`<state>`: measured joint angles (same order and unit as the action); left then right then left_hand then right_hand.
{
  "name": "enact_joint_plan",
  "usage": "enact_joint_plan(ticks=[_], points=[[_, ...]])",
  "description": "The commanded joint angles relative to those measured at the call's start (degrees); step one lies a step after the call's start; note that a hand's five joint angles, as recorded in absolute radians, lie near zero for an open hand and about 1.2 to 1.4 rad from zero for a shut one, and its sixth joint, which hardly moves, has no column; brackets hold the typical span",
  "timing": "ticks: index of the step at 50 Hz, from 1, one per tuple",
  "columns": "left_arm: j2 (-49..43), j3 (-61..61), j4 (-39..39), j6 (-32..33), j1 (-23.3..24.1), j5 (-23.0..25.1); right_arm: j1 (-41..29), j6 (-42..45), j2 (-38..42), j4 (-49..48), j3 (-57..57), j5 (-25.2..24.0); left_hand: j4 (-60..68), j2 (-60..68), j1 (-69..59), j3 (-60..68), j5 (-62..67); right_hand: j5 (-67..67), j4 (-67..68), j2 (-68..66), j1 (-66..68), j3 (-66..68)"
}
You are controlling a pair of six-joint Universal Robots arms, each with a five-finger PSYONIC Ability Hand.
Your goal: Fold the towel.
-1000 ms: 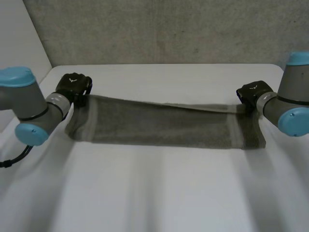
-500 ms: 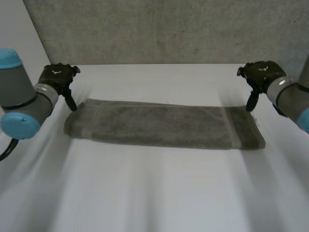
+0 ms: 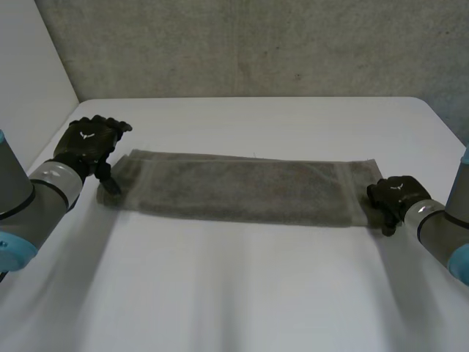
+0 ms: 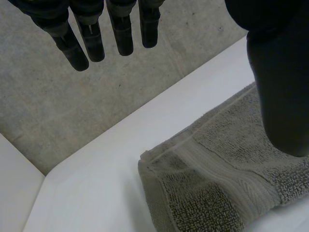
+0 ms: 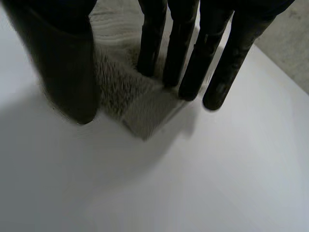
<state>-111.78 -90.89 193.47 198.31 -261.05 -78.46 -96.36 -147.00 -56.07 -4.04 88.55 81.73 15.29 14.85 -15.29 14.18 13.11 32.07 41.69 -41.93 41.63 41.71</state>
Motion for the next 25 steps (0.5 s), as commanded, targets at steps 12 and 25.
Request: enact_joint_plan(ticks=[12, 25], points=[[2.61, -0.78, -0.02, 0.06, -0.16, -0.03, 12.66, 3.98, -8.51, 0.78, -1.45, 0.19, -4.58, -4.13, 4.58, -3.46, -12.39, 37.93, 38.31, -38.07, 38.37, 38.29], [4.55, -2.36, 0.07, 0.06, 0.1, -0.03, 4.99, 11.22, -9.93, 6.05, -19.62, 0.8, -4.74, -4.29, 4.74, -3.63, -12.56, 37.93, 38.31, -38.07, 38.37, 38.29]])
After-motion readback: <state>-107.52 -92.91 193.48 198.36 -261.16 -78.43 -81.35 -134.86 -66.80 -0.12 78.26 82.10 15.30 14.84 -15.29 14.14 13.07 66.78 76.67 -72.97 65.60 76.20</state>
